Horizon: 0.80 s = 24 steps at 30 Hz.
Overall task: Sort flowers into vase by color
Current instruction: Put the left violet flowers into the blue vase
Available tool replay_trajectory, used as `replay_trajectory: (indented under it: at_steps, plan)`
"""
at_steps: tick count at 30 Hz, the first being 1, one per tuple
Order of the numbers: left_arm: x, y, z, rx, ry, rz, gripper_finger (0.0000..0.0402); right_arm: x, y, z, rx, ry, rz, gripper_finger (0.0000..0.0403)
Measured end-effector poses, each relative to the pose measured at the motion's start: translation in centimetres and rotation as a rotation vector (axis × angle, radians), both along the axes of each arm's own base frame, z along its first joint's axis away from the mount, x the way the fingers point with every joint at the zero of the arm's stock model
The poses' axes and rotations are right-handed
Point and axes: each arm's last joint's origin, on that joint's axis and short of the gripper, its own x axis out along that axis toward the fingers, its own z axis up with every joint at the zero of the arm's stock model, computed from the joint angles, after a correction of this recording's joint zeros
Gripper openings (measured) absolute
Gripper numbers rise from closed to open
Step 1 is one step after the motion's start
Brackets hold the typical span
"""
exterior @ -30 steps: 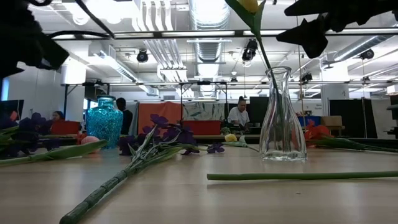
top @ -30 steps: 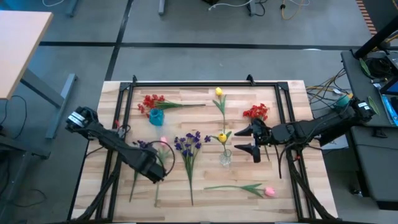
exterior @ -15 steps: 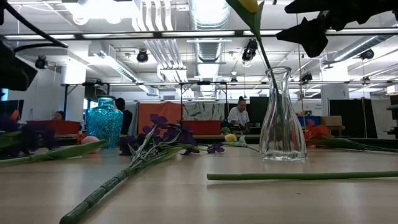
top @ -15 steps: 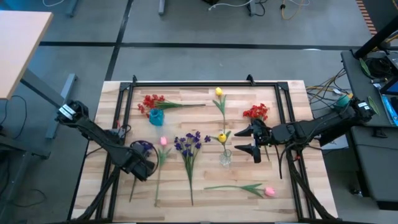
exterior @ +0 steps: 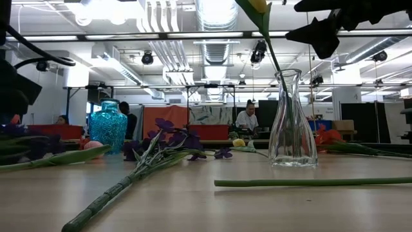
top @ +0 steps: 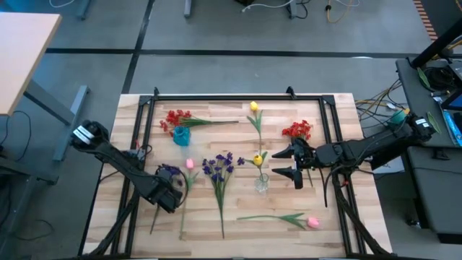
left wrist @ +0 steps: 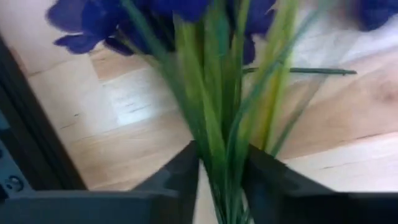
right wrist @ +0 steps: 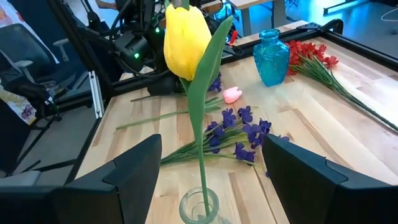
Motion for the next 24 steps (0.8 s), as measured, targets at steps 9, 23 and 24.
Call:
replay_trajectory:
  at_steps: [9,23,24]
  plan:
    - [1.2,-1.1,2.8,-0.051,-0.045,-0.089,0.0013,0.1,0.0,0.3,-0.006,-0.008,0.002,0.0263]
    - [2.1,1.4,18.3,0.436,-0.834,-0.464,0.0002,0.0,0.0,0.3,-0.019,-0.002,0.005,0.0265]
    - [2.1,1.7,19.2,0.48,-0.878,-0.504,0.0001,0.0,0.0,0.3,-0.019,-0.001,0.005,0.0265]
